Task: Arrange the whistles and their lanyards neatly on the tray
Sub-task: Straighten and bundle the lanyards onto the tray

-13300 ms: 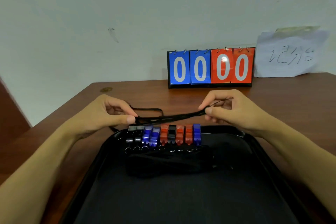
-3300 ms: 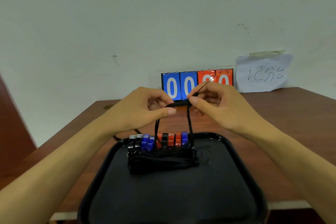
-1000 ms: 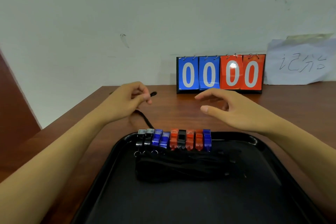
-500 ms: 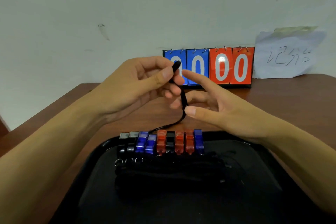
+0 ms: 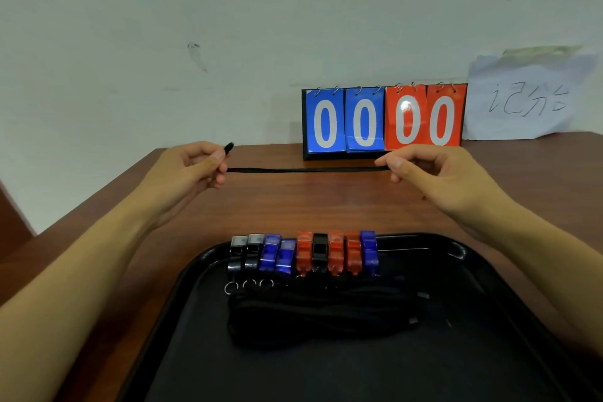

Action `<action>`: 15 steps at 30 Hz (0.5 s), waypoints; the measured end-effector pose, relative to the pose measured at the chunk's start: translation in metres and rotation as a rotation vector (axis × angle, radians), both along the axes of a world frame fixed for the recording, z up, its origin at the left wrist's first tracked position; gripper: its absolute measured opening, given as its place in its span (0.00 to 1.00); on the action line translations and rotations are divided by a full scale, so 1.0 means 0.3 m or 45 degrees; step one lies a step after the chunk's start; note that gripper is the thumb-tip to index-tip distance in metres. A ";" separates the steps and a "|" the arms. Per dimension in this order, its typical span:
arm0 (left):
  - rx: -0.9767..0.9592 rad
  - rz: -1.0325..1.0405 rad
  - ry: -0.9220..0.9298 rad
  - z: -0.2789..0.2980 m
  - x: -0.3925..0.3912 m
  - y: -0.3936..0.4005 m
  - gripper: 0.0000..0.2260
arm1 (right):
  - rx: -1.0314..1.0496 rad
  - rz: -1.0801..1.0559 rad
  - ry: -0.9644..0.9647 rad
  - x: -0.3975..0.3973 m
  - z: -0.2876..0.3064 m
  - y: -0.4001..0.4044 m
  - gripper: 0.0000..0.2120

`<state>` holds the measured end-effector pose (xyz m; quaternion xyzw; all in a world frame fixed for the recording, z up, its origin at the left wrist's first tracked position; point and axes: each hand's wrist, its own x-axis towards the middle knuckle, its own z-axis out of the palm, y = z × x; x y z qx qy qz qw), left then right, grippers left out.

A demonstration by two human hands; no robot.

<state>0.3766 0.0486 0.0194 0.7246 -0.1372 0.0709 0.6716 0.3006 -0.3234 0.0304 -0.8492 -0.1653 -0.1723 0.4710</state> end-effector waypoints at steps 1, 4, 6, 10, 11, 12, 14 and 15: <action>0.030 0.044 -0.005 -0.012 0.011 0.010 0.05 | 0.017 -0.021 -0.003 0.004 -0.004 -0.011 0.08; 0.165 0.141 0.004 -0.041 0.029 0.041 0.06 | 0.063 -0.091 0.001 0.014 -0.013 -0.044 0.08; 0.232 0.184 0.012 -0.057 0.037 0.058 0.07 | 0.074 -0.123 -0.002 0.024 -0.023 -0.059 0.08; 0.333 0.243 0.010 -0.072 0.039 0.056 0.07 | 0.039 -0.130 0.012 0.032 -0.040 -0.067 0.08; 0.345 0.249 0.010 -0.073 0.038 0.053 0.07 | 0.039 -0.131 0.013 0.031 -0.040 -0.066 0.07; 0.350 0.257 0.008 -0.073 0.036 0.049 0.07 | 0.046 -0.136 0.011 0.029 -0.038 -0.063 0.07; 0.360 0.268 -0.005 -0.068 0.030 0.043 0.07 | 0.056 -0.159 -0.006 0.024 -0.034 -0.059 0.05; 0.369 0.265 -0.018 -0.061 0.024 0.037 0.07 | 0.045 -0.175 -0.020 0.023 -0.032 -0.057 0.06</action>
